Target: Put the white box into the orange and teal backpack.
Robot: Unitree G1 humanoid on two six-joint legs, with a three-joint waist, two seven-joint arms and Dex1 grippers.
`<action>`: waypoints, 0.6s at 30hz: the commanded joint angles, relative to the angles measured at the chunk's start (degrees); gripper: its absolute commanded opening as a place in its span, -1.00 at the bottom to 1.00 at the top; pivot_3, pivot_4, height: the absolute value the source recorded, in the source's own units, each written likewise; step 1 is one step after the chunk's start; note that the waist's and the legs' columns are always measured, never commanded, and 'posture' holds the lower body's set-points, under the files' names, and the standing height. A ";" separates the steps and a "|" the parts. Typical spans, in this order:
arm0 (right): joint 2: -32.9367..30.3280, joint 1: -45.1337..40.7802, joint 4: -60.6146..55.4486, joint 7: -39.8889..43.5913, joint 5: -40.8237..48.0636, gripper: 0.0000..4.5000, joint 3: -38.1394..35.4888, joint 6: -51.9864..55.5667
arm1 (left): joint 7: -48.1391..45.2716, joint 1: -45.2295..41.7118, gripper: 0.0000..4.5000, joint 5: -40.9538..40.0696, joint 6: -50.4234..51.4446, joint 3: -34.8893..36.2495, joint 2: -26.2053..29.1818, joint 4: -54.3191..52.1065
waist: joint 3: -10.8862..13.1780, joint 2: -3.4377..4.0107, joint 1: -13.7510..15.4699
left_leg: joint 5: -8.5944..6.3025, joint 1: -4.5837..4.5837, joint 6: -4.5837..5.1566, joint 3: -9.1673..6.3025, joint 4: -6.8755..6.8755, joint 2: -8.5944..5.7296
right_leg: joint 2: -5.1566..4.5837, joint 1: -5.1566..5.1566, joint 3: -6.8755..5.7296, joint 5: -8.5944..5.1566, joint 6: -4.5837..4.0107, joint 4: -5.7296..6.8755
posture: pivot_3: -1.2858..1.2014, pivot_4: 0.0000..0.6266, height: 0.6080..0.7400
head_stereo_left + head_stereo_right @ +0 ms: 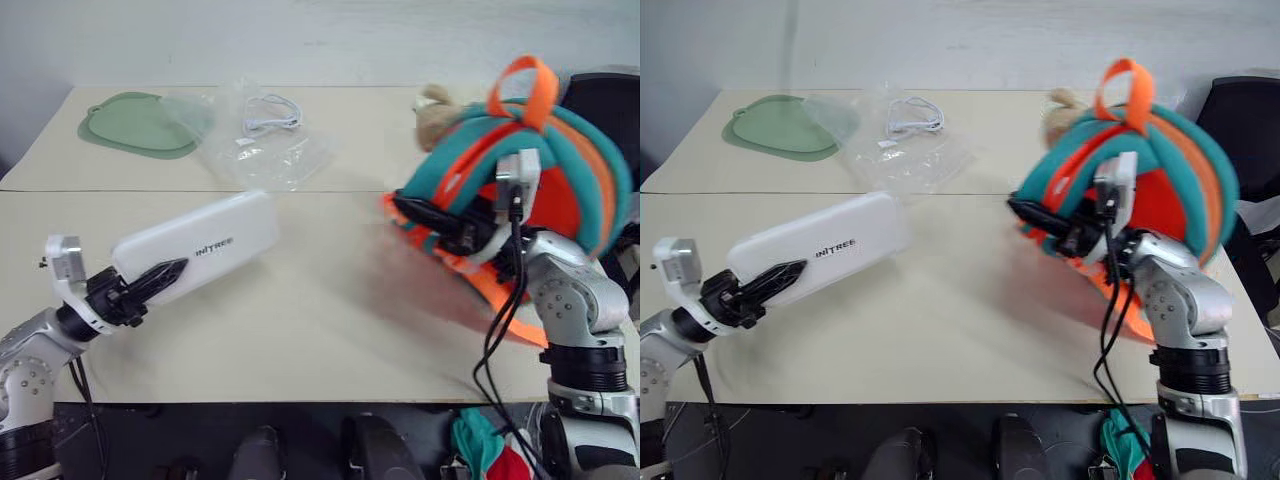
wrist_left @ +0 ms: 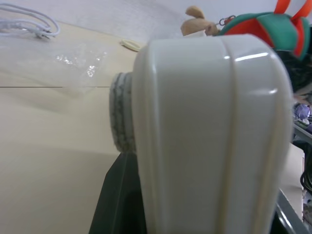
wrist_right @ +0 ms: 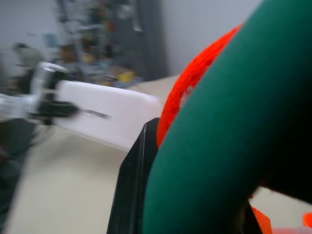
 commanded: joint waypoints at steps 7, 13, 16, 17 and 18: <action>-12.62 10.35 -11.44 7.33 11.80 -0.98 -2.69 10.76 | -3.22 2.08 -0.46 1.36 -3.26 2.79 2.75 3.41 | -0.04 -0.13 1.76 | -0.29 -0.18 0.31 -0.14 0.04 -0.10 | -0.22 0.13 -0.13 0.03 0.05 -0.50 | 0.03 -0.52 1.00; -13.22 12.29 -9.12 5.19 9.61 -0.98 -5.82 8.29 | -2.51 5.90 -0.46 -6.57 4.42 5.91 3.59 -7.64 | -0.04 -0.14 1.21 | -0.33 -0.22 0.37 -0.13 0.05 -0.18 | -0.33 0.16 -0.10 0.11 0.19 -0.67 | 0.03 -0.52 1.00; -12.19 12.72 -9.58 4.31 9.23 -0.98 -5.24 7.72 | -1.60 9.36 -0.46 -11.38 9.20 8.43 4.88 -13.66 | -0.04 -0.13 0.93 | -0.31 -0.20 0.21 -0.13 -0.07 -0.08 | -0.24 0.08 -0.10 0.06 0.10 -0.63 | 0.03 -0.52 1.00; -11.54 13.03 -9.85 3.87 8.65 -0.98 -4.68 7.31 | -1.86 11.09 -0.46 -12.79 10.73 9.58 5.69 -15.40 | -0.03 -0.12 0.95 | -0.29 -0.20 0.15 -0.14 -0.10 -0.04 | -0.18 0.08 -0.11 0.04 0.07 -0.62 | 0.03 -0.52 1.00; -10.74 13.54 -10.28 3.35 8.36 -0.98 -4.10 7.04 | -2.24 13.05 -0.46 -14.26 12.21 11.36 6.61 -17.21 | -0.02 -0.11 0.91 | -0.29 -0.20 0.14 -0.14 -0.11 -0.04 | -0.17 0.08 -0.12 0.03 0.06 -0.61 | 0.03 -0.52 1.00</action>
